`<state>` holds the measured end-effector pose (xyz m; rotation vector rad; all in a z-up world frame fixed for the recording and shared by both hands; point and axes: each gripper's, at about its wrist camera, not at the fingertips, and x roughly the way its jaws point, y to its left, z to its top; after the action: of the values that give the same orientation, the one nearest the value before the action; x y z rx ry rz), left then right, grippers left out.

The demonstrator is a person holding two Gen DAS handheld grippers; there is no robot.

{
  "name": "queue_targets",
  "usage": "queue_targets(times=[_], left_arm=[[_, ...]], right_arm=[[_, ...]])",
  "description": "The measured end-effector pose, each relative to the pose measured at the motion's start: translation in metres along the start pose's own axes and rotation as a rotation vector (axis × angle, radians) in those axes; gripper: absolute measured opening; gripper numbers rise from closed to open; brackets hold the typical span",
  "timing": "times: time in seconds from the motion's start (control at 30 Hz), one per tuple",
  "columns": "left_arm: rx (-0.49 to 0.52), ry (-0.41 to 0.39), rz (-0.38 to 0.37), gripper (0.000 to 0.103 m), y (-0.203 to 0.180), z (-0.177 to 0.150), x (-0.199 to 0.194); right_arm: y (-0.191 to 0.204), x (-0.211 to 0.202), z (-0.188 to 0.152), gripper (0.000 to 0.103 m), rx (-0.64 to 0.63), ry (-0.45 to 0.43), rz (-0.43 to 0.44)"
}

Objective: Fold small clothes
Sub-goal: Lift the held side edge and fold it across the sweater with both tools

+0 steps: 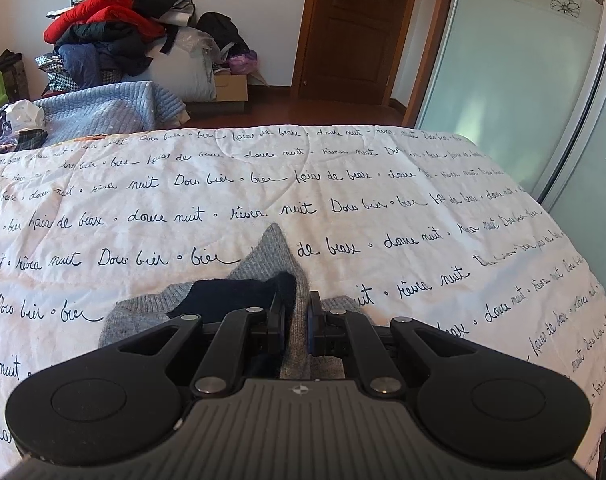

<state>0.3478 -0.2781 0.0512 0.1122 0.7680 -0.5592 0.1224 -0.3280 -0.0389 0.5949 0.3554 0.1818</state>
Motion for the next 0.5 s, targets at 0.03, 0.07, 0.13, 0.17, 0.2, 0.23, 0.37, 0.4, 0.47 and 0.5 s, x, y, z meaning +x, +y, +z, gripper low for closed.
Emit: queue_targets(times=[0.03, 0.07, 0.13, 0.17, 0.2, 0.23, 0.37, 0.4, 0.47, 0.5], left_arm=[[0.0, 0.002, -0.002, 0.01, -0.001, 0.0, 0.002], [0.001, 0.004, -0.004, 0.01, -0.003, 0.0, 0.003], [0.0, 0.007, -0.009, 0.01, -0.006, -0.001, 0.007], [0.0, 0.009, -0.013, 0.01, -0.008, -0.001, 0.008], [-0.001, 0.012, -0.016, 0.01, -0.009, -0.002, 0.01], [0.0, 0.016, -0.018, 0.01, -0.011, -0.002, 0.012], [0.001, 0.028, -0.027, 0.01, -0.017, -0.006, 0.02], [0.002, 0.031, -0.03, 0.01, -0.019, -0.006, 0.022], [0.008, 0.037, -0.031, 0.01, -0.022, -0.008, 0.025], [0.01, 0.04, -0.031, 0.01, -0.024, -0.008, 0.027]], right_arm=[[-0.002, -0.001, 0.0, 0.006, 0.011, 0.002, -0.002], [-0.004, -0.002, -0.001, 0.006, 0.021, 0.005, -0.002], [-0.009, -0.005, -0.002, 0.006, 0.042, 0.01, -0.004], [-0.01, -0.006, -0.002, 0.006, 0.048, 0.013, -0.007], [-0.012, -0.008, -0.003, 0.006, 0.05, 0.015, -0.011], [-0.012, -0.01, -0.004, 0.006, 0.052, 0.017, -0.015], [-0.016, -0.013, -0.006, 0.006, 0.062, 0.026, -0.02], [-0.016, -0.014, -0.006, 0.006, 0.062, 0.029, -0.022], [-0.017, -0.015, -0.007, 0.006, 0.061, 0.035, -0.026], [-0.018, -0.016, -0.008, 0.006, 0.06, 0.038, -0.027]])
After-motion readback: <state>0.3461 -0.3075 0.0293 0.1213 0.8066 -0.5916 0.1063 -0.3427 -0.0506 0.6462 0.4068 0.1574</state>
